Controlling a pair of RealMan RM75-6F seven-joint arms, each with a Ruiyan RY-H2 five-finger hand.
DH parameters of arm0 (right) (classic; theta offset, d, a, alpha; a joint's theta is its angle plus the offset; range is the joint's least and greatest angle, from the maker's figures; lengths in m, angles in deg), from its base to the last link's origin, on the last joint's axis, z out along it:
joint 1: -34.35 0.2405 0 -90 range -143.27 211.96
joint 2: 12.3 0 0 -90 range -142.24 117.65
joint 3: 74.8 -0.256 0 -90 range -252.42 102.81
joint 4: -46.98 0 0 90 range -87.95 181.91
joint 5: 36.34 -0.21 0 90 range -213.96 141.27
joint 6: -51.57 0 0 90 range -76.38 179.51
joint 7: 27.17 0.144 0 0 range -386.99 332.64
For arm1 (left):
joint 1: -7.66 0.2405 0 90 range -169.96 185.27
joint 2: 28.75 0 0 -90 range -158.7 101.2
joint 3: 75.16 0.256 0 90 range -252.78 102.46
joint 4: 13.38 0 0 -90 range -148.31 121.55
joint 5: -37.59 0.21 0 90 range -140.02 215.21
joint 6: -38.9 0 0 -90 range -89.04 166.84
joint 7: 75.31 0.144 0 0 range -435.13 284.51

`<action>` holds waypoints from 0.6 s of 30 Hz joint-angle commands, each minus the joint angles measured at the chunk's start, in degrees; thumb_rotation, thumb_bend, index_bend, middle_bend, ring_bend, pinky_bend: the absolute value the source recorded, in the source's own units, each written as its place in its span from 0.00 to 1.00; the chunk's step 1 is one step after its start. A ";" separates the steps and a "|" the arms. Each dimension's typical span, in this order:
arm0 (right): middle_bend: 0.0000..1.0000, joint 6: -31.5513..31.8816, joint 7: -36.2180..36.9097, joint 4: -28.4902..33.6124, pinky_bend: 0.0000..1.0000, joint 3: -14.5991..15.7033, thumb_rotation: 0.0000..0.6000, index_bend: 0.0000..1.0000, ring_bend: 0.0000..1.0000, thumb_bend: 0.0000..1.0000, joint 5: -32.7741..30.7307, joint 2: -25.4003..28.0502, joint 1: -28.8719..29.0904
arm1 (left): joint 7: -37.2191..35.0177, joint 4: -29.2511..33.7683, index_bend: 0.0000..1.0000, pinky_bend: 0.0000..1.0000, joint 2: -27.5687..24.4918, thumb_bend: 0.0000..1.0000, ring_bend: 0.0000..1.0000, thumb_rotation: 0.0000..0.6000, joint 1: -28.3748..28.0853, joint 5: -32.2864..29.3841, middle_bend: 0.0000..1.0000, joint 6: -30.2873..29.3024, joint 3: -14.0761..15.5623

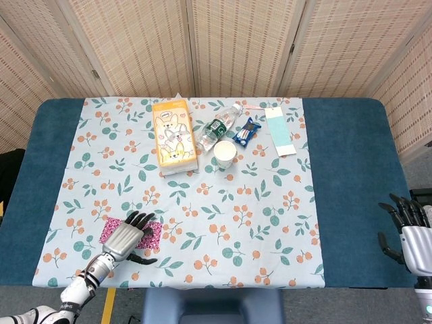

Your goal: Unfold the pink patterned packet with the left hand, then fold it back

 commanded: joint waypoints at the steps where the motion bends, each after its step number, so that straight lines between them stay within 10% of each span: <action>1: 0.09 -0.03 -0.05 0.03 0.00 -0.01 1.00 0.19 0.03 0.48 0.02 -0.01 0.02 | -0.12 -0.11 0.33 0.00 -0.14 0.12 0.00 0.34 0.12 -0.09 0.00 -0.18 0.11; 18: 0.09 -0.04 -0.56 0.49 0.00 -0.11 1.00 0.19 0.03 0.48 0.03 0.11 0.01 | -1.82 -0.74 0.33 0.00 -2.58 0.12 0.00 0.33 1.34 0.55 0.00 -1.59 1.41</action>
